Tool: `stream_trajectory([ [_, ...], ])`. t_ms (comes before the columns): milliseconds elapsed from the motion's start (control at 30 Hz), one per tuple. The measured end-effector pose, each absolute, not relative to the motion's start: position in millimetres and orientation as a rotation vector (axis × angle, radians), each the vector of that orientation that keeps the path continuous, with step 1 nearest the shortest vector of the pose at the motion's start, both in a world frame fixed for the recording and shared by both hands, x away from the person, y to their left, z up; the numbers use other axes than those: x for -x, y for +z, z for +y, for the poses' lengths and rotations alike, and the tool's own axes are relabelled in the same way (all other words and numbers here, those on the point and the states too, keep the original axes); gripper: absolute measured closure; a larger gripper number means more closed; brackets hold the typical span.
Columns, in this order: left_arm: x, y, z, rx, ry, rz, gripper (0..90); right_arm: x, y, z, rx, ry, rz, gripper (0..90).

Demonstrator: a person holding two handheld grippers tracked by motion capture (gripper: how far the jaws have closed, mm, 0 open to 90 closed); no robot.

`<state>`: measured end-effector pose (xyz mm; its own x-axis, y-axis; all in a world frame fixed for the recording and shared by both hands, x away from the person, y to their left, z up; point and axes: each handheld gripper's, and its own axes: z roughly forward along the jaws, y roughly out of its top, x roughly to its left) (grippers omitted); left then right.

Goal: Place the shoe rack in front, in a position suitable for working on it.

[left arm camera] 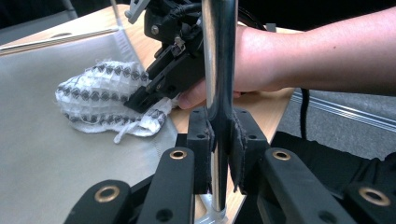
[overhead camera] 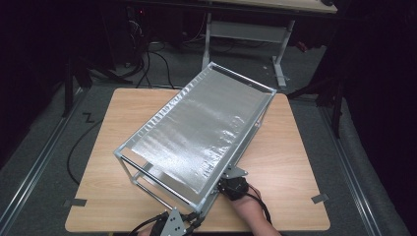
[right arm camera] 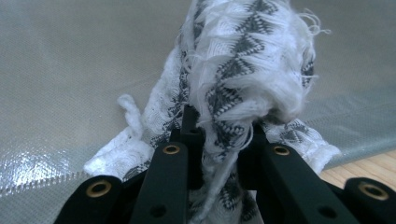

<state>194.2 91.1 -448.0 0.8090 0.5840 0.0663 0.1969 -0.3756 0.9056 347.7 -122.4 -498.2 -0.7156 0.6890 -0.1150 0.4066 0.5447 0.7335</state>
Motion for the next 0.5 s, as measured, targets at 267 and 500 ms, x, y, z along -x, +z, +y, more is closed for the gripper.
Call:
stream_trajectory([
  [267, -191.7, -447.9, 99.9, -1.954, 0.492, 0.587, 79.1, -348.5, -497.6, -122.9, -0.937, 0.984, 2.425, 78.6],
  [500, -197.2, -447.9, 118.1, -1.950, 0.525, 0.622, 78.9, -343.5, -497.0, -124.5, -0.928, 0.959, 2.421, 78.5],
])
